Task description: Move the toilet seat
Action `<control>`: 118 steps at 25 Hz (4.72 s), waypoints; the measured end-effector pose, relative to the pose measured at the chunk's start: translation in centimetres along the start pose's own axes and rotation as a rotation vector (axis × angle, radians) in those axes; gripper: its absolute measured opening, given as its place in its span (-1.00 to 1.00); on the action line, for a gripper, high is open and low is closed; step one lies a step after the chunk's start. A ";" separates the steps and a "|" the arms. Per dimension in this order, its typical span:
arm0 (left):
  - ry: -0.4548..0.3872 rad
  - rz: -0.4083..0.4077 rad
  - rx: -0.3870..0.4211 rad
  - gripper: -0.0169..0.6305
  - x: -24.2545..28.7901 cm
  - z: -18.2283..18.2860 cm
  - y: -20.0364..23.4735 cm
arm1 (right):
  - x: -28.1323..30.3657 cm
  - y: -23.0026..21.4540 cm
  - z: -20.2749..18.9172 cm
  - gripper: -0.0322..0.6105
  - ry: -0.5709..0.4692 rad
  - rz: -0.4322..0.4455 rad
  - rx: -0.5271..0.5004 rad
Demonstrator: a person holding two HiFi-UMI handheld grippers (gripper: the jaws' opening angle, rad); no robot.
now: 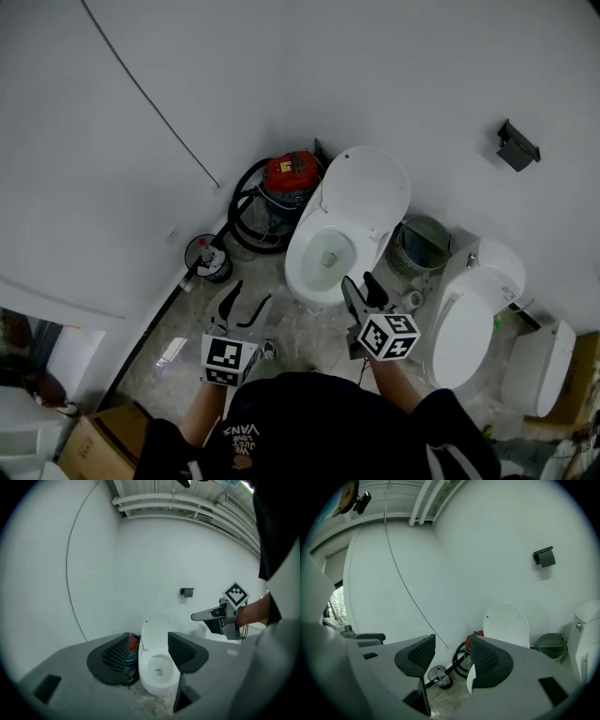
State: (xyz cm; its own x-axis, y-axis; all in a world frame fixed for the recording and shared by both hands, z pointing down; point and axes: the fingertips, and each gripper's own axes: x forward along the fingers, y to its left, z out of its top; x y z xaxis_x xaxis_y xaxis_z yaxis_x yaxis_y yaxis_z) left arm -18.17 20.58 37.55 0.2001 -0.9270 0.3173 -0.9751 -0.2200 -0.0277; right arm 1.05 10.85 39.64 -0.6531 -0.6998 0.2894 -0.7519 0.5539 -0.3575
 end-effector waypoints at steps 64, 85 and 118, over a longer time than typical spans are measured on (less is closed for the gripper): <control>0.795 -0.229 -0.436 0.07 29.5 -39.0 1.8 | 12.3 -24.6 -36.8 -0.13 0.452 -0.487 0.654; 0.884 -0.244 -0.674 0.29 36.0 -47.8 -0.6 | 16.1 -28.7 -44.3 0.03 0.443 -0.477 0.833; 0.784 -0.144 -0.936 0.00 35.7 -42.4 -0.5 | 15.6 -26.4 -39.9 0.00 0.382 -0.426 0.932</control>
State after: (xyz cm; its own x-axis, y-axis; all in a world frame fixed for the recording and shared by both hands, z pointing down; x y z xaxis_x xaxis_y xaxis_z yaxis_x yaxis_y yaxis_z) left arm -14.63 0.45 89.10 0.5150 -0.4076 0.7541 -0.7059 0.2973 0.6428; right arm 7.12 3.26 89.04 -0.4610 -0.4781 0.7476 -0.6648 -0.3720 -0.6478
